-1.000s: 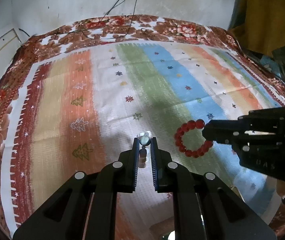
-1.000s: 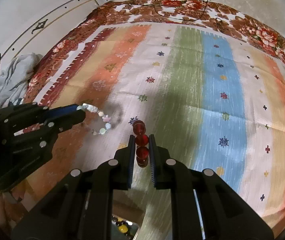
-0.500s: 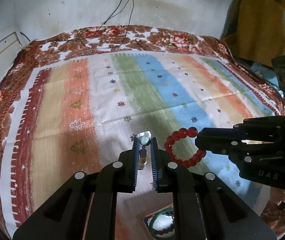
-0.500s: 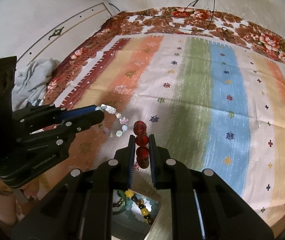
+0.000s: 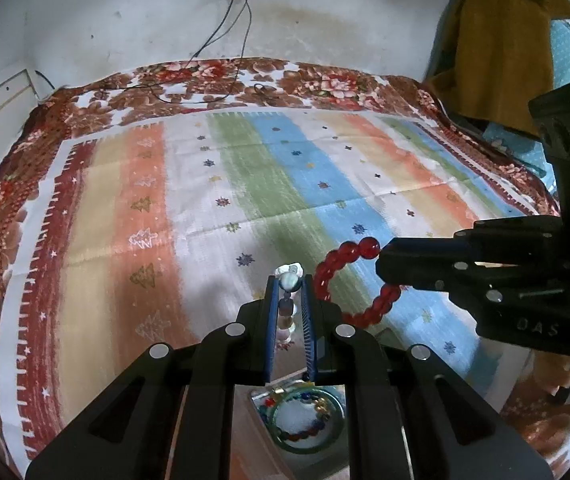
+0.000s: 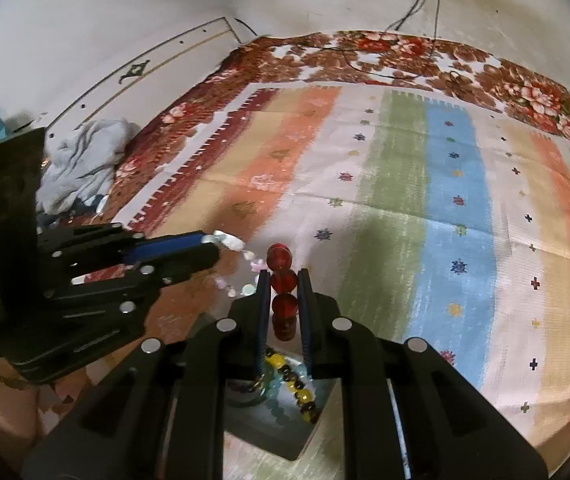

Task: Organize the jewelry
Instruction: 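Carry the charm bracelet and red bracelet into the silver tin and open both tools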

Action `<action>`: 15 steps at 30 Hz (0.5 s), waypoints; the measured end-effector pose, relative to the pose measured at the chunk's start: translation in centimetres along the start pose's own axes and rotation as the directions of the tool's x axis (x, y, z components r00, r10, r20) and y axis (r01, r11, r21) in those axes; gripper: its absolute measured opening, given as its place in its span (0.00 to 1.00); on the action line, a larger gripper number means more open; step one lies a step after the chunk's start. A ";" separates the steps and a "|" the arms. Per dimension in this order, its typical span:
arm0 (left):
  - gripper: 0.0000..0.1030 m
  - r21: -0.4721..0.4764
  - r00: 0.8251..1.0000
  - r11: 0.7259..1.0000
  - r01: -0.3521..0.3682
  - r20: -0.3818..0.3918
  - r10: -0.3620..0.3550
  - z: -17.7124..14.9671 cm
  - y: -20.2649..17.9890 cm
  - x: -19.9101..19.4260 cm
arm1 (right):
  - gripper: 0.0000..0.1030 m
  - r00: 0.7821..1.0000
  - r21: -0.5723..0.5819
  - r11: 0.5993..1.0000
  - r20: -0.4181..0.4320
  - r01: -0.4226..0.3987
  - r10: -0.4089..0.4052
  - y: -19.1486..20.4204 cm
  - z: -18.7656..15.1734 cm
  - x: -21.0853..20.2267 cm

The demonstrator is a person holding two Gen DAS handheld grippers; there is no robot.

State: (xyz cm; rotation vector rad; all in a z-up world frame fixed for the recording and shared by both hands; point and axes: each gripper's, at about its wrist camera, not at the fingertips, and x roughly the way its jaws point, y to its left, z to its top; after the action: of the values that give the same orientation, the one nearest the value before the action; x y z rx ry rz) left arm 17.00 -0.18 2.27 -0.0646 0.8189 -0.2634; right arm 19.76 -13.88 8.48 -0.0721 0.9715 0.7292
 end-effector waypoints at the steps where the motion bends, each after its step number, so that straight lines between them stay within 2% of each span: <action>1: 0.11 0.001 1.000 1.000 0.003 -0.001 -0.003 -0.2 -0.2 -0.1 | 0.14 1.000 -0.006 1.000 0.001 -0.005 0.005 0.3 -0.2 -0.2; 15: 0.11 0.011 1.000 1.000 0.022 -0.013 -0.022 -3.1 -1.7 -1.5 | 0.14 0.999 -0.037 0.999 -0.022 -0.031 0.030 1.7 -3.9 -1.6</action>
State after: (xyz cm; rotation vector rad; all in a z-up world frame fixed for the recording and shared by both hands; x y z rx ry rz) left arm 13.42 -1.29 1.52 -0.0611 0.8296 -0.2893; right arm 15.34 -14.83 7.87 -0.0976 0.9818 0.7762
